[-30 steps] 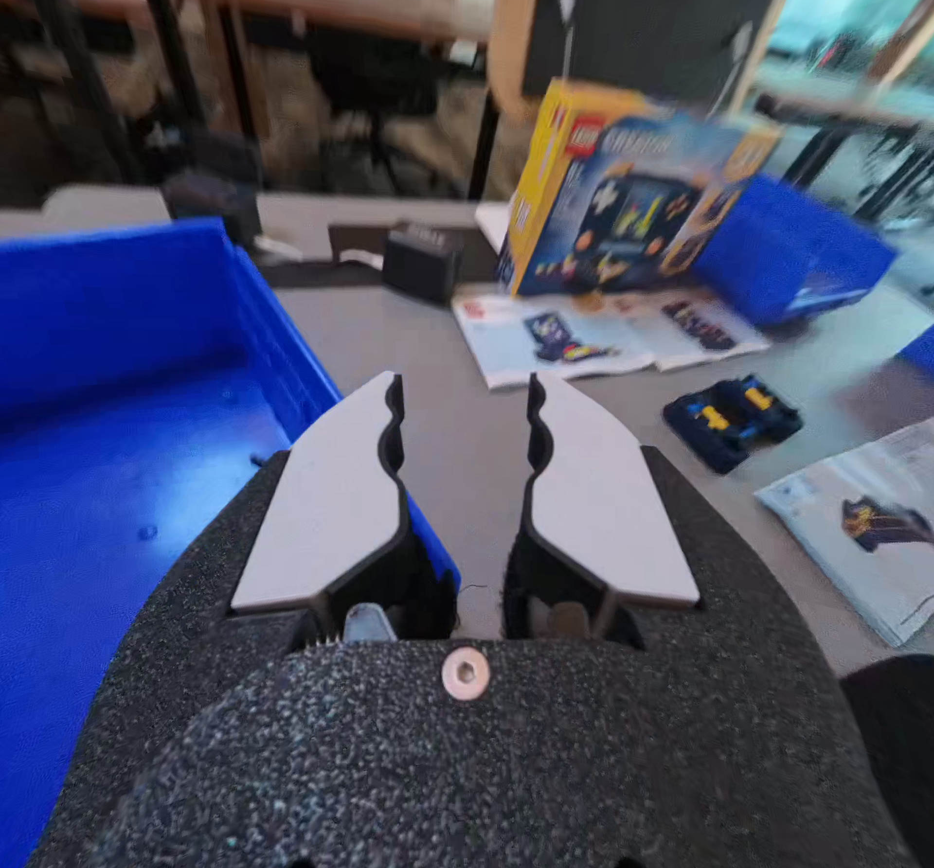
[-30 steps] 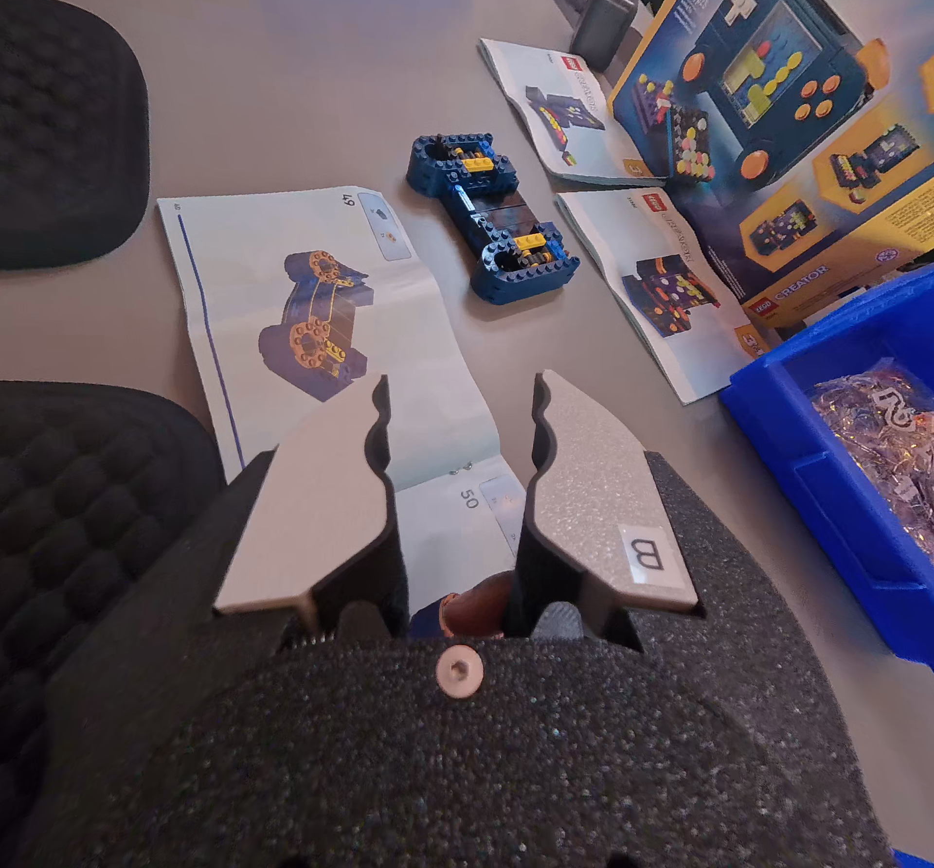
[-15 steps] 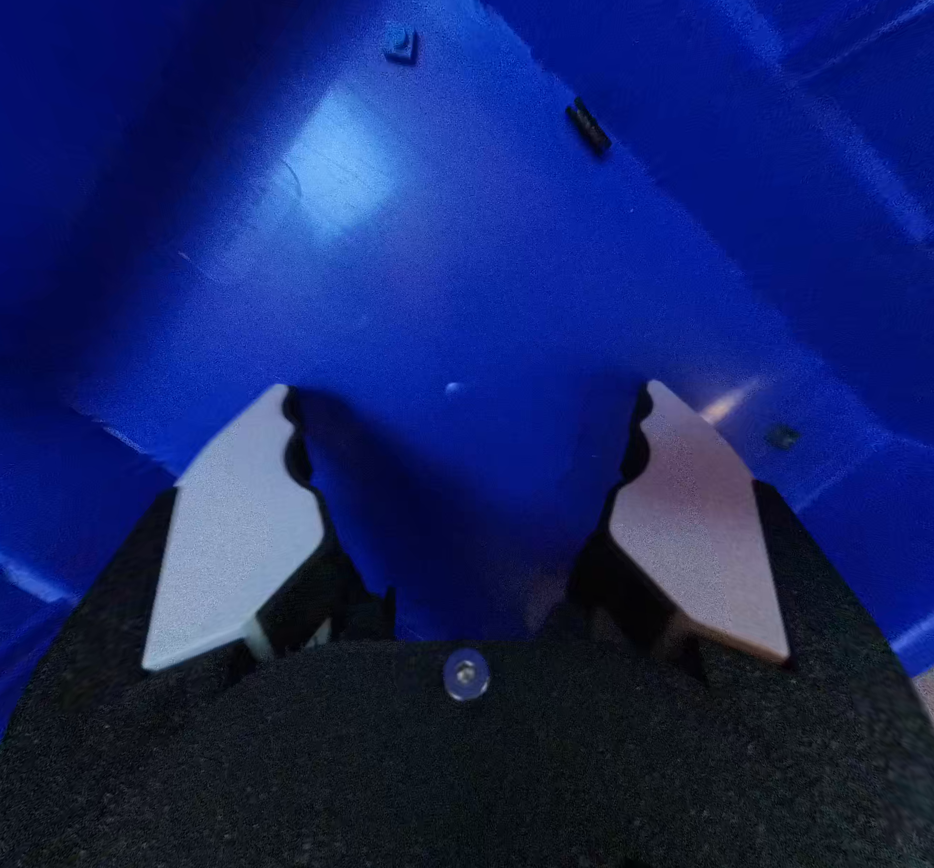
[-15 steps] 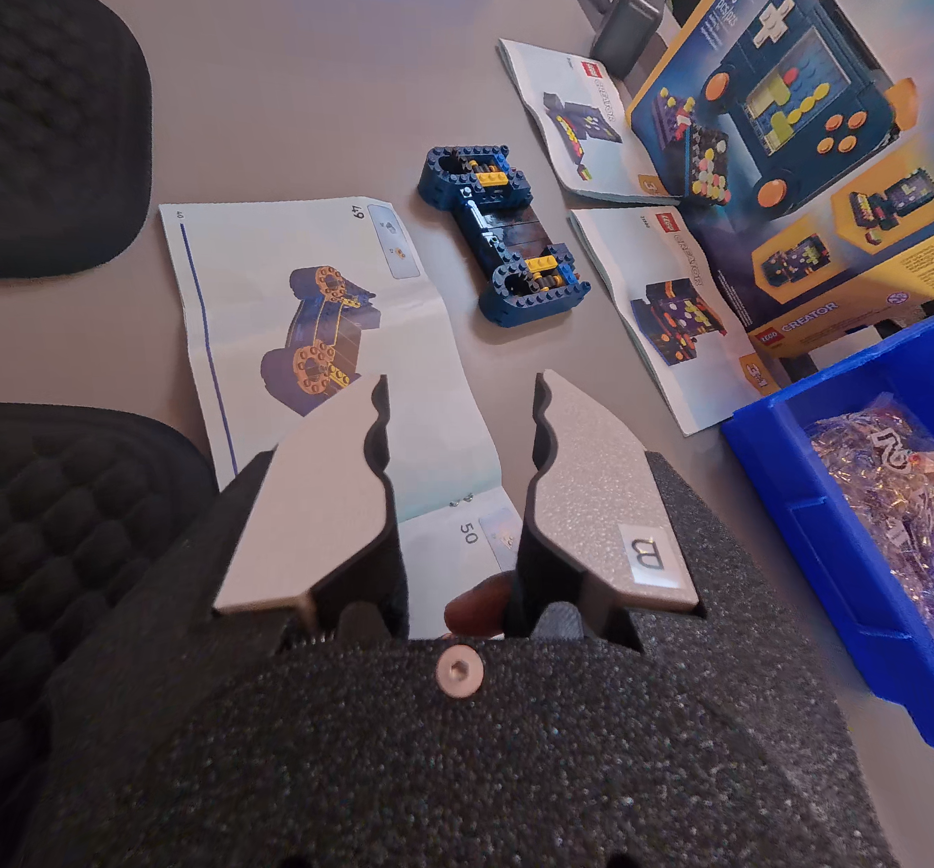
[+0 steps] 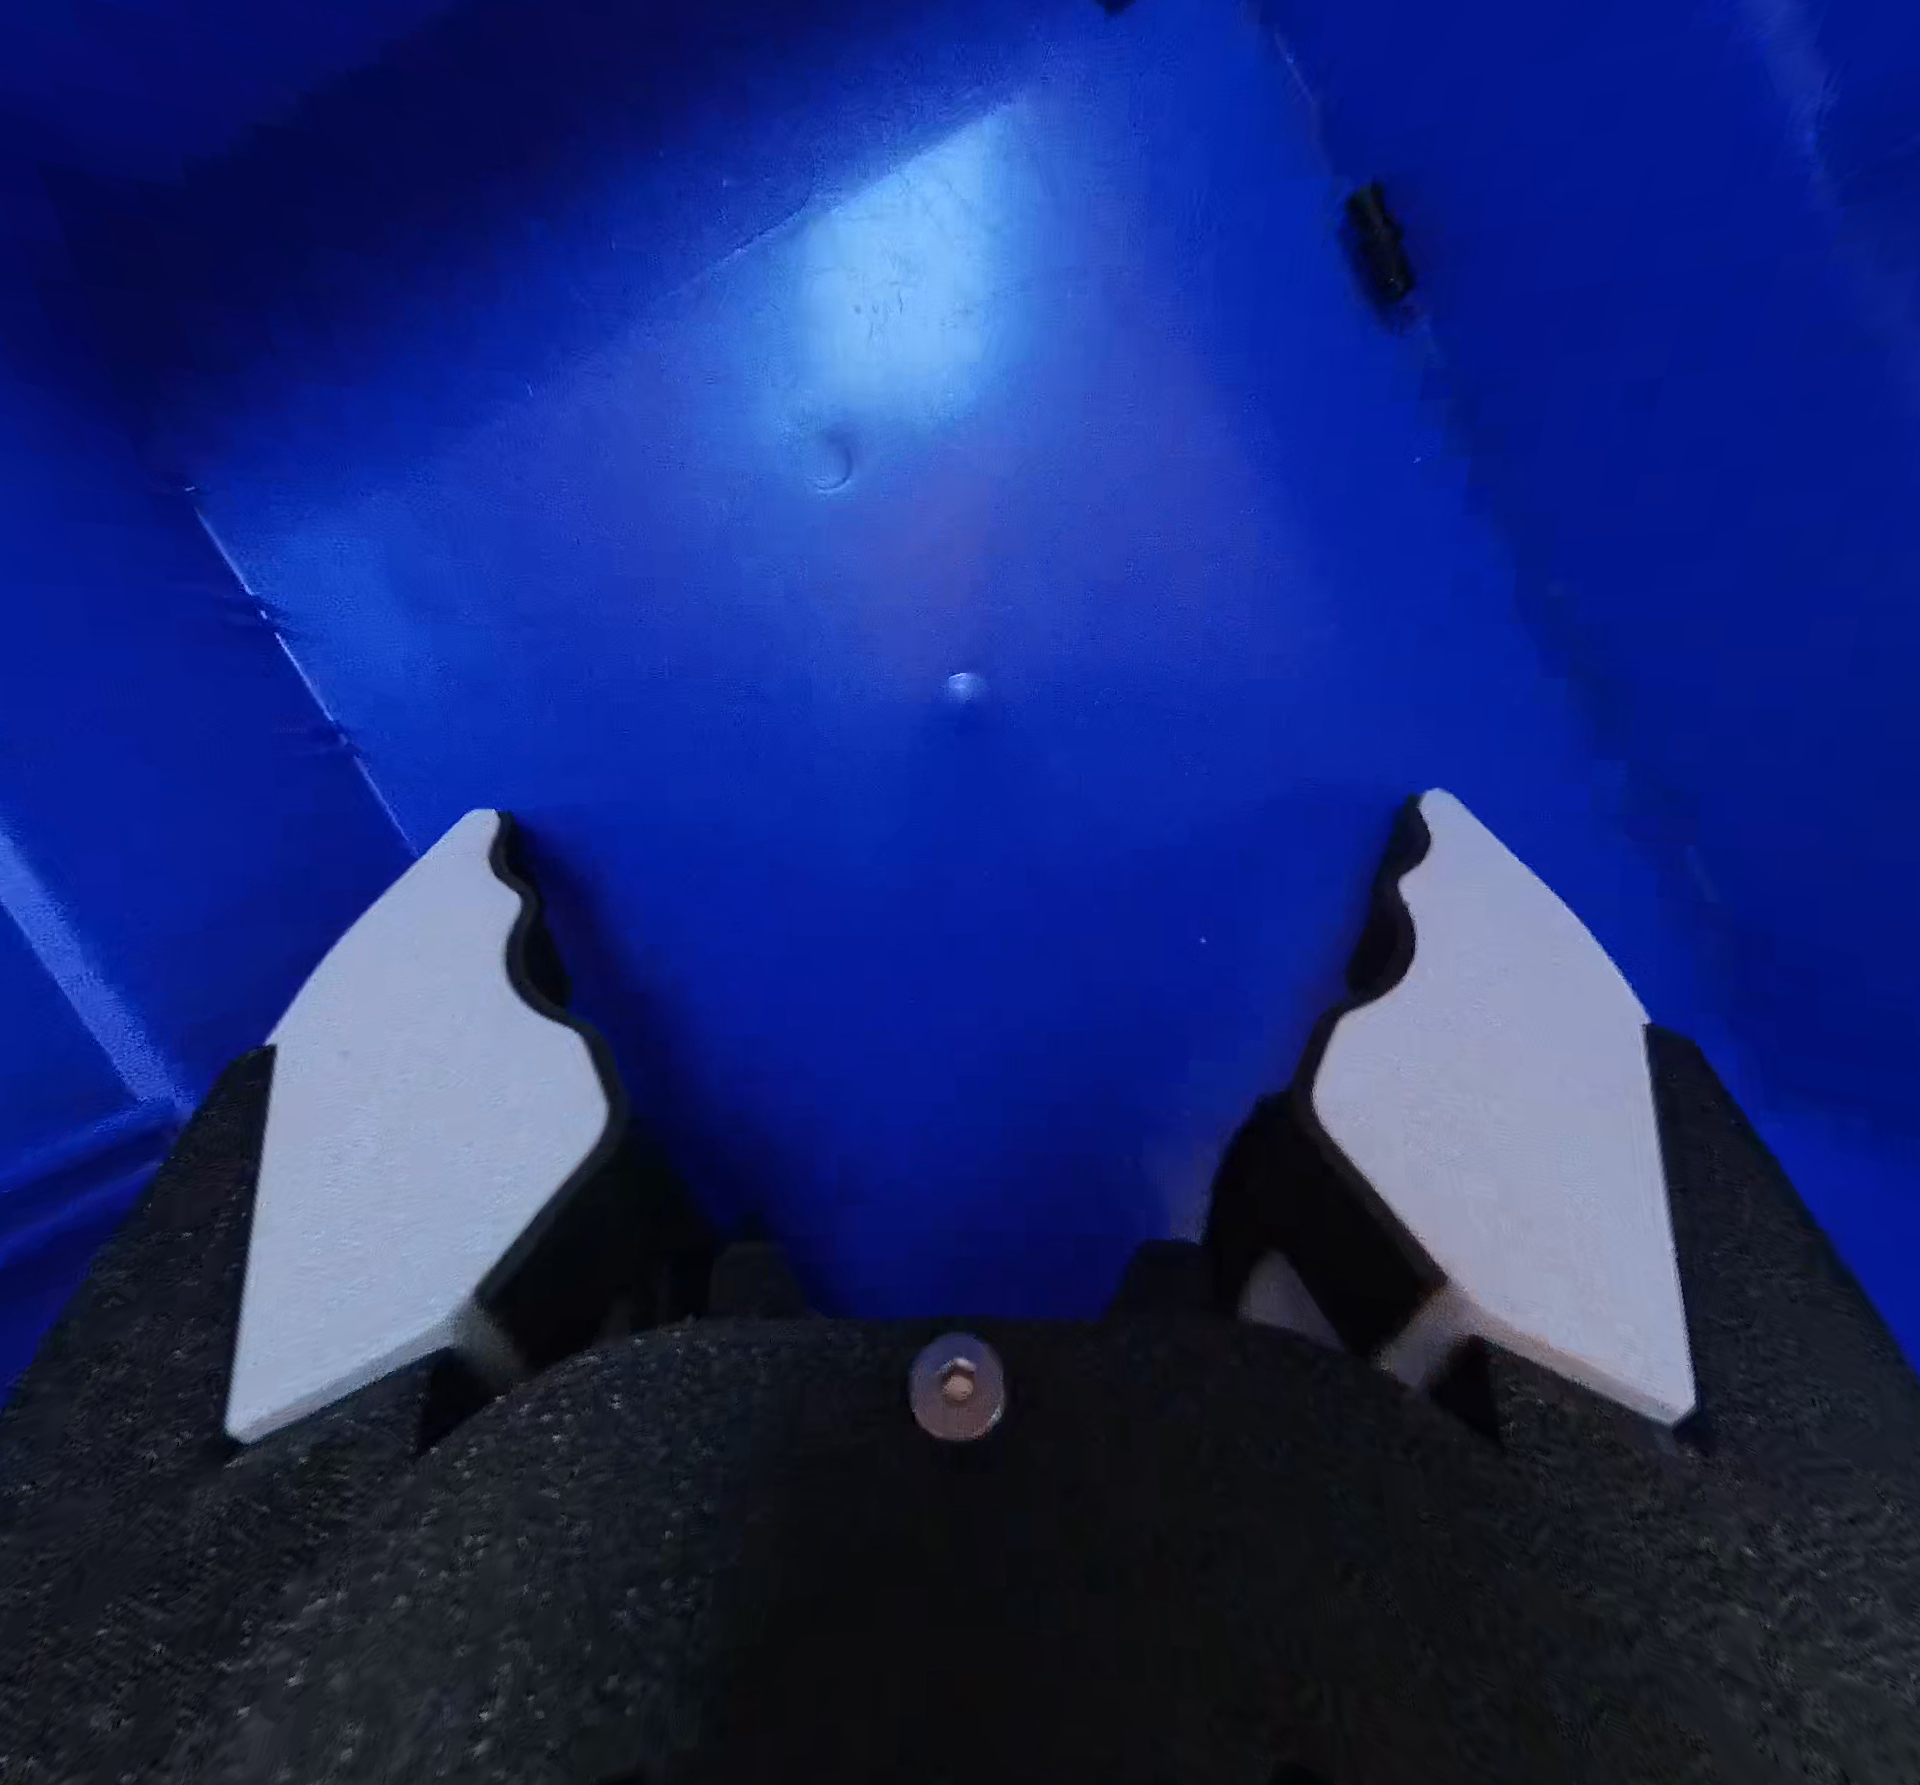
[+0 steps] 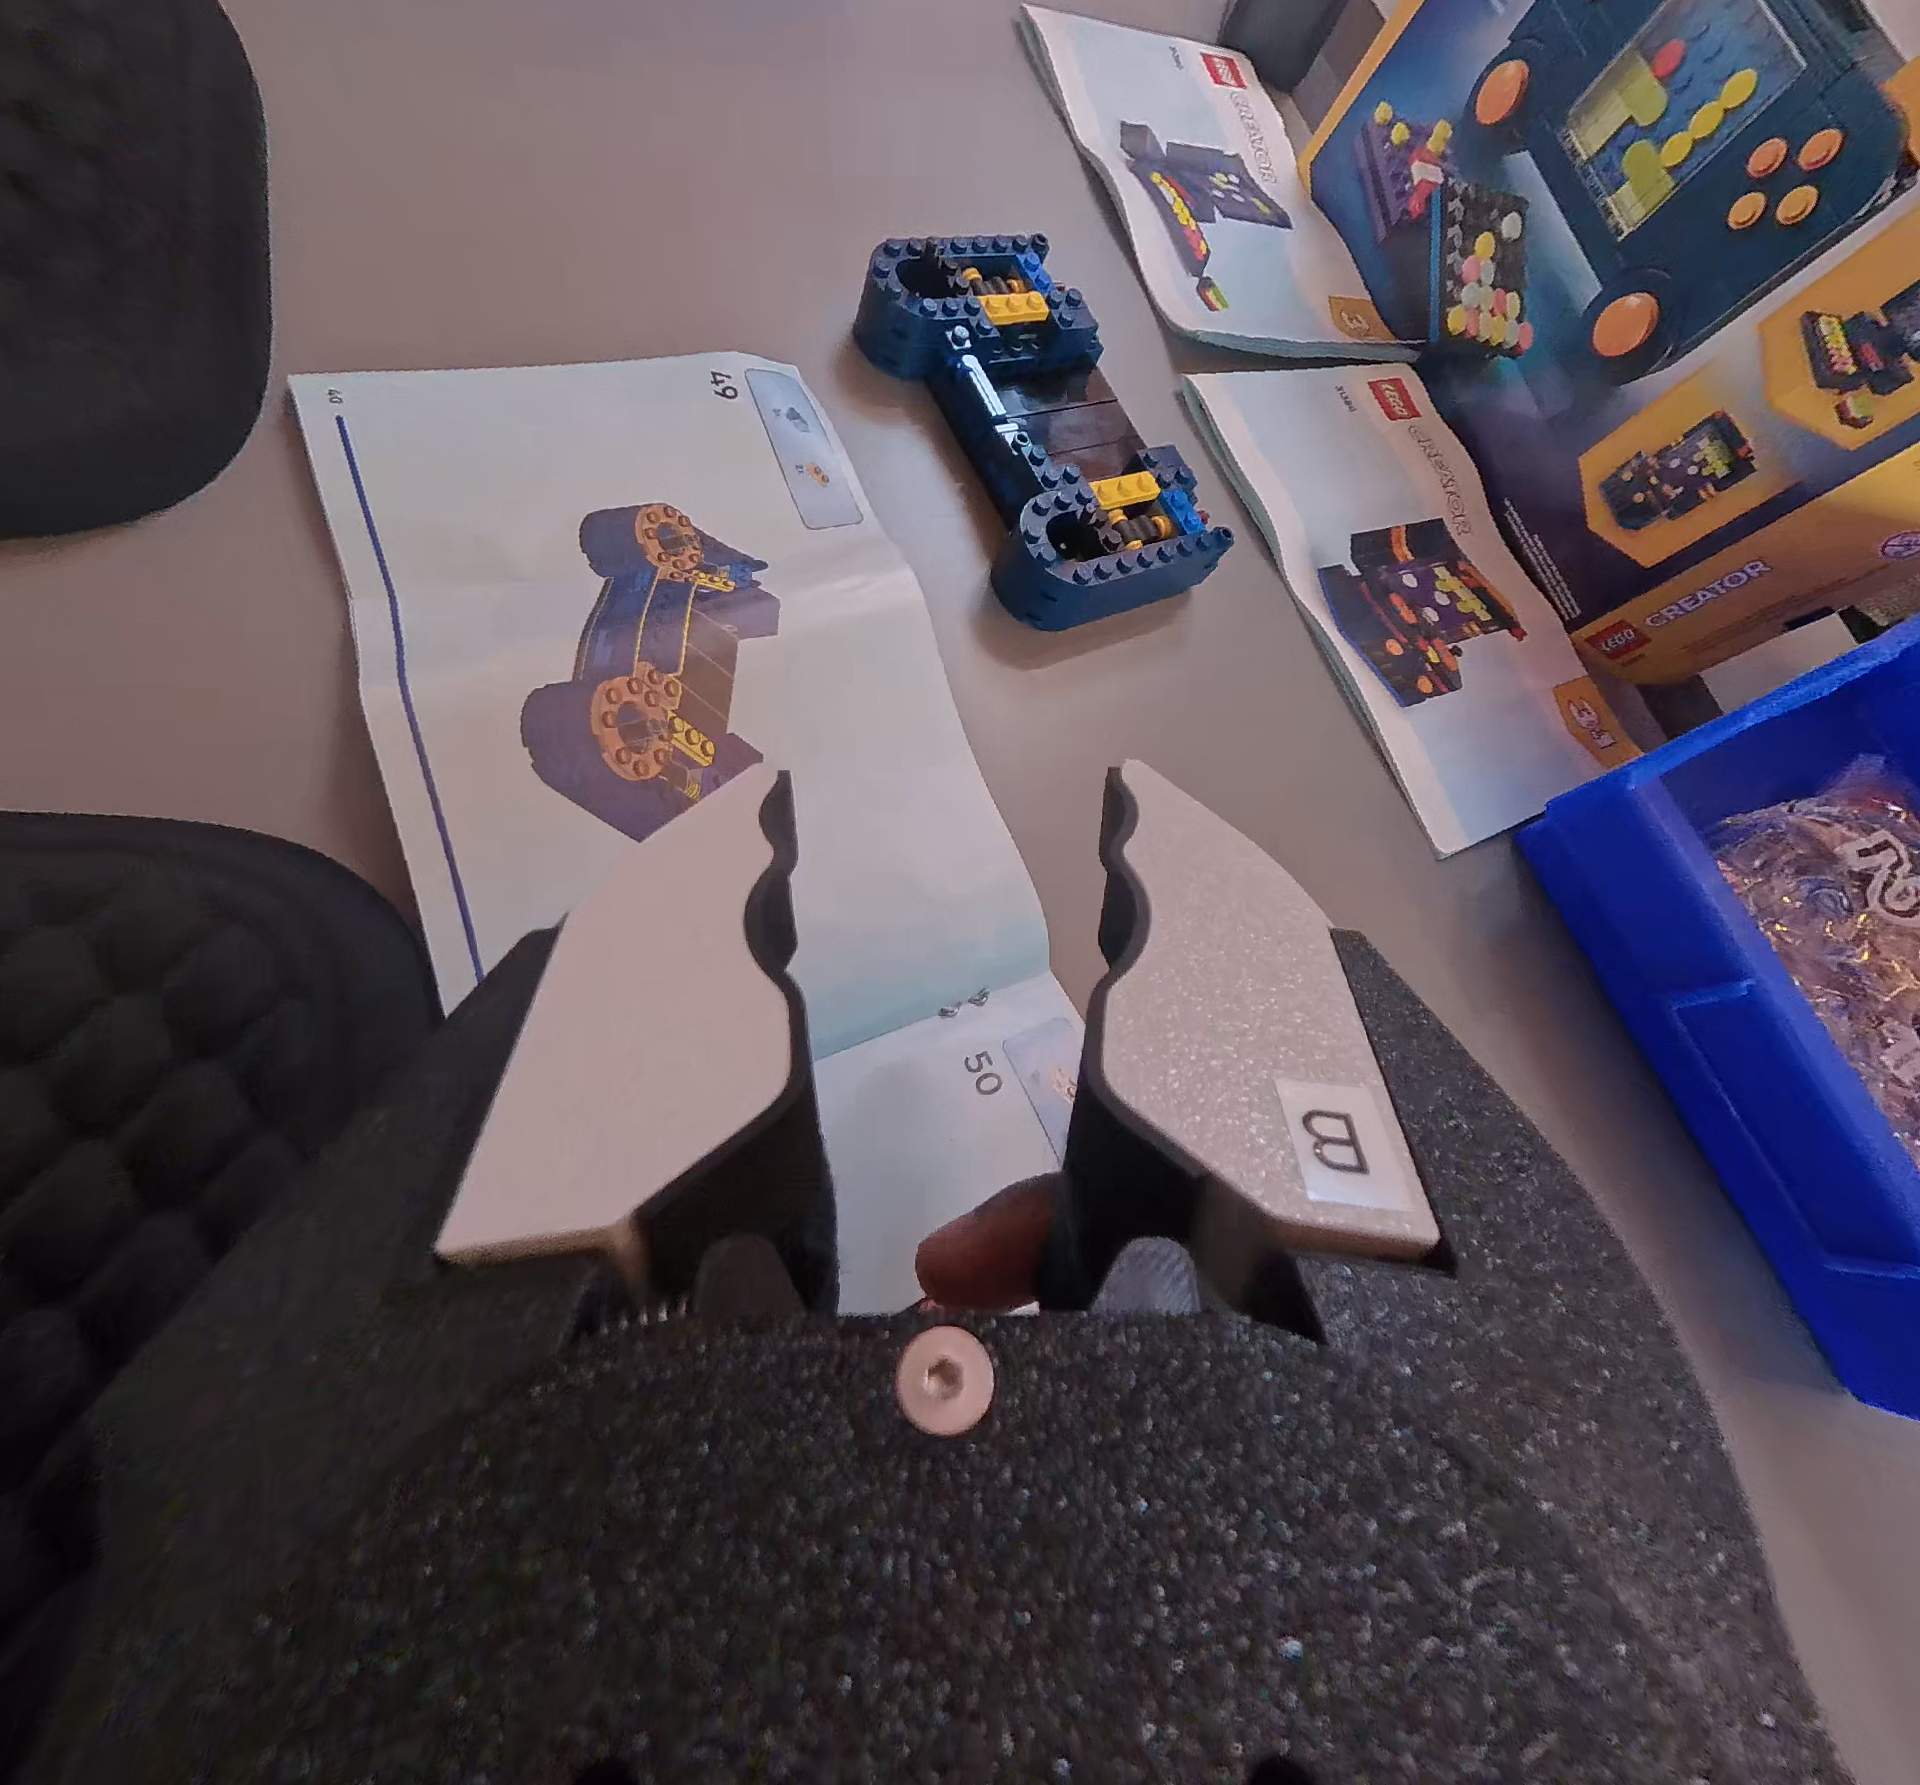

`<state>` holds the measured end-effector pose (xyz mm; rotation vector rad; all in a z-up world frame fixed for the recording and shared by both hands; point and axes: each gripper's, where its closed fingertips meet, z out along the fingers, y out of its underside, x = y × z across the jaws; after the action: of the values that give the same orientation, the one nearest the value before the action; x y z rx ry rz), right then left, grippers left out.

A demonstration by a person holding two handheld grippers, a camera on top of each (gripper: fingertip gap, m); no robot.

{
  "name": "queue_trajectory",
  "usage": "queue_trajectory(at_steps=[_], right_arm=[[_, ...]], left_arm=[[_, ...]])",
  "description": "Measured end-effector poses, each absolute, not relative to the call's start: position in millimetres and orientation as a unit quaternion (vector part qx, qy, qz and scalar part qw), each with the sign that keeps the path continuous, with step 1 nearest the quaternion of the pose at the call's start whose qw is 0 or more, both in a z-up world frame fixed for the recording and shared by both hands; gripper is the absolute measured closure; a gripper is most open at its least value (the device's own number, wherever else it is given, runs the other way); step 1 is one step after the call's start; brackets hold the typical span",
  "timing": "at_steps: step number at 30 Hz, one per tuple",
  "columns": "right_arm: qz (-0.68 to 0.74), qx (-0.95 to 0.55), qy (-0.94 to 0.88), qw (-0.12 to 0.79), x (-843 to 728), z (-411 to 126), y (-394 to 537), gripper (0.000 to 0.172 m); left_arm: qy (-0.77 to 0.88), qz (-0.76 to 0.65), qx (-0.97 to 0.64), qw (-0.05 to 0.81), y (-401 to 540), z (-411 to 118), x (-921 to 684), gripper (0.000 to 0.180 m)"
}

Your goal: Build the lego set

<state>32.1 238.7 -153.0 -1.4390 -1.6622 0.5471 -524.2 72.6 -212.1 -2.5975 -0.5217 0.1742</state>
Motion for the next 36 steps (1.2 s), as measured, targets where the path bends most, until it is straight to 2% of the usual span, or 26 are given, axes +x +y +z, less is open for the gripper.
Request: queue_trajectory(at_steps=[4, 11, 12, 13, 14, 19, 21, 24, 25, 28, 33, 36], right_arm=[[0.228, -0.575, -0.660, 0.426, 34.2, -153.5, 242.0, 0.115], [0.247, -0.558, -0.659, 0.439, 34.4, -138.4, 234.2, 0.115], [0.253, -0.559, -0.655, 0.441, 36.0, -135.8, 233.9, 0.115], [0.258, -0.561, -0.649, 0.443, 38.0, -133.1, 234.4, 0.115], [0.262, -0.565, -0.642, 0.446, 40.4, -130.1, 235.5, 0.114], [0.286, -0.592, -0.598, 0.459, 55.3, -119.2, 238.0, 0.112], [0.278, -0.613, -0.575, 0.464, 66.1, -119.8, 243.5, 0.112], [0.245, -0.660, -0.530, 0.473, 91.0, -121.6, 258.6, 0.112], [0.232, -0.677, -0.510, 0.477, 101.5, -121.2, 264.6, 0.112], [0.193, -0.721, -0.461, 0.480, 135.6, -116.5, 281.1, 0.113], [0.066, -0.771, -0.445, 0.451, 204.4, -100.7, 306.3, 0.111], [-0.044, -0.816, -0.405, 0.411, 267.7, -101.5, 323.3, 0.110]], left_arm=[[-0.267, 0.088, -0.927, 0.248, 47.3, -210.8, -505.2, 0.033], [-0.276, 0.096, -0.917, 0.271, 49.1, -209.8, -502.1, 0.034], [-0.267, 0.097, -0.916, 0.283, 51.7, -209.2, -502.3, 0.041], [-0.258, 0.095, -0.914, 0.300, 54.0, -202.7, -499.6, 0.064], [-0.248, 0.076, -0.905, 0.338, 62.3, -192.2, -494.3, 0.076], [-0.170, 0.054, -0.807, 0.564, 89.9, -88.0, -452.8, 0.087], [-0.097, 0.067, -0.756, 0.644, 93.3, -39.5, -415.7, 0.099], [0.038, 0.121, -0.682, 0.721, 90.8, 11.6, -338.8, 0.144], [0.091, 0.132, -0.670, 0.725, 92.1, 16.1, -307.8, 0.175], [0.199, 0.107, -0.684, 0.693, 112.2, -4.9, -222.4, 0.175], [0.330, -0.074, -0.703, 0.625, 143.1, -77.5, -80.3, 0.171], [0.383, -0.087, -0.709, 0.586, 154.1, -109.8, -46.6, 0.167]])
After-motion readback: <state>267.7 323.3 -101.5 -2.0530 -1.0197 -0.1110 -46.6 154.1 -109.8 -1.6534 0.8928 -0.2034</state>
